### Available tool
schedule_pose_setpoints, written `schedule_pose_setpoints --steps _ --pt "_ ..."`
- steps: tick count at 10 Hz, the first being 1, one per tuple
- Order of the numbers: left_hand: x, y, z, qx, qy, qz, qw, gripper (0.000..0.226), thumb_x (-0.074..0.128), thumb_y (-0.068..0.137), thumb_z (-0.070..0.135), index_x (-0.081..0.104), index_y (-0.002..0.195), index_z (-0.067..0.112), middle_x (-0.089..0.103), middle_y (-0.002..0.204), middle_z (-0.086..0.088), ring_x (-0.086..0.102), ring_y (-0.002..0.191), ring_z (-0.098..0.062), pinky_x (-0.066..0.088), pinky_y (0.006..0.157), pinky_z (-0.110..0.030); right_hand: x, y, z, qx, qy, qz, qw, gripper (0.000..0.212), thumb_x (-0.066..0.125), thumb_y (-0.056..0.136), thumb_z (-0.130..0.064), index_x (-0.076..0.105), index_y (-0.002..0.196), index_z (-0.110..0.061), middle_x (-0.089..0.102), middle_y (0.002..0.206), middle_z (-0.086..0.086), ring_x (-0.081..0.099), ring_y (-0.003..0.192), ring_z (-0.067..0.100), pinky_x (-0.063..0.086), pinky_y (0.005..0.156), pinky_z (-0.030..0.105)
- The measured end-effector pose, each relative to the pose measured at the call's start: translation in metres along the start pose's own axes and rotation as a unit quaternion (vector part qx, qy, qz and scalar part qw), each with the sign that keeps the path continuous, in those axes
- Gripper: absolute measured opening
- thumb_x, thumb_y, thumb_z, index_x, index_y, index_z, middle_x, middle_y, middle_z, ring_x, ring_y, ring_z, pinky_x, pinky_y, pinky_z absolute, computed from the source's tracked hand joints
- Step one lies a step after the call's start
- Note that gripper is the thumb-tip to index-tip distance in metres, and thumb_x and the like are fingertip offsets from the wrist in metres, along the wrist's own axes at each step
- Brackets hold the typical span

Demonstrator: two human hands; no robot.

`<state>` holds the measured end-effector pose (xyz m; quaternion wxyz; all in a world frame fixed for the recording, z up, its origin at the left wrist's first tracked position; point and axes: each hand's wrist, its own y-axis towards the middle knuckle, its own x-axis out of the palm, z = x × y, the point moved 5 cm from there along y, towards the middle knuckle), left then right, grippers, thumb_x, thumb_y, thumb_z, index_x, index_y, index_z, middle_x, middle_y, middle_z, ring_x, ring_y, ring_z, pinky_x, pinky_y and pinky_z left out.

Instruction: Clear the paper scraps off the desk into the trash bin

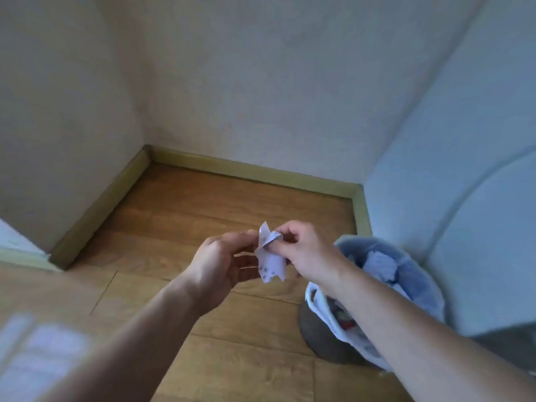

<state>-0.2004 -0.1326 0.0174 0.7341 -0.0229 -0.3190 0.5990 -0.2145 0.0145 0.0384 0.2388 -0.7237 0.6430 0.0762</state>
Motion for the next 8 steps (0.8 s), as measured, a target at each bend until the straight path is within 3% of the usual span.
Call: schedule_pose_setpoints --steps 1,2,3,4,6,7,8 --pt "0.075 0.009 0.006 0.004 0.101 -0.043 0.994 0.024 0.063 0.088 0.006 0.067 0.100 -0.015 0.070 0.090 -0.024 0.069 0.080 -0.035 0.060 0.070 -0.040 -0.075 -0.036 0.007 0.016 0.001 0.085 0.996 0.013 0.073 0.079 -0.024 0.067 0.079 -0.013 0.057 0.059 -0.008 0.049 0.054 0.011 0.038 0.054 0.027" --pt "0.134 0.020 0.000 0.009 0.199 -0.047 0.979 0.010 0.064 0.087 0.005 0.072 0.087 0.000 0.068 0.081 -0.016 0.065 0.071 -0.026 0.059 0.068 -0.036 -0.137 -0.067 0.034 0.058 0.014 0.160 0.985 0.020 0.073 0.071 -0.021 0.063 0.077 -0.005 0.053 0.060 0.000 0.046 0.057 0.018 0.037 0.056 0.033" --pt "0.160 0.031 -0.016 0.007 0.240 -0.018 0.971 0.010 0.059 0.087 0.005 0.069 0.085 0.008 0.065 0.079 -0.010 0.061 0.069 -0.023 0.055 0.060 -0.033 -0.177 -0.087 0.072 0.096 0.022 0.218 0.971 0.030 0.073 0.068 -0.023 0.062 0.079 0.002 0.051 0.065 0.010 0.046 0.060 0.021 0.037 0.056 0.034" --pt "0.157 0.035 -0.042 -0.038 0.246 0.013 0.969 0.014 0.054 0.089 -0.001 0.067 0.093 0.005 0.061 0.076 -0.011 0.056 0.064 -0.023 0.049 0.046 -0.024 -0.184 -0.090 0.112 0.130 0.021 0.239 0.962 0.027 0.070 0.069 -0.023 0.064 0.079 0.001 0.056 0.067 0.019 0.051 0.060 0.024 0.039 0.054 0.034" --pt "0.135 0.048 -0.077 -0.072 0.270 0.044 0.959 0.015 0.055 0.088 0.001 0.068 0.092 0.007 0.066 0.079 -0.011 0.060 0.062 -0.021 0.056 0.056 -0.032 -0.152 -0.072 0.167 0.167 0.002 0.203 0.965 0.017 0.064 0.084 -0.017 0.058 0.077 -0.004 0.048 0.072 0.013 0.045 0.064 0.023 0.036 0.056 0.033" --pt "0.131 0.054 -0.087 -0.081 0.266 0.045 0.960 0.014 0.056 0.088 0.003 0.068 0.094 0.008 0.066 0.081 -0.010 0.060 0.063 -0.020 0.056 0.057 -0.033 -0.144 -0.063 0.177 0.168 -0.038 0.186 0.967 0.022 0.065 0.084 -0.026 0.059 0.074 -0.007 0.054 0.069 0.004 0.049 0.064 0.020 0.037 0.059 0.031" --pt "0.129 0.055 -0.091 -0.082 0.272 0.063 0.957 0.012 0.058 0.088 0.004 0.067 0.091 0.011 0.067 0.082 -0.008 0.060 0.068 -0.020 0.054 0.054 -0.032 -0.143 -0.062 0.181 0.189 -0.079 0.171 0.964 0.028 0.070 0.081 -0.039 0.065 0.098 -0.017 0.064 0.095 0.001 0.061 0.090 0.023 0.045 0.078 0.034"
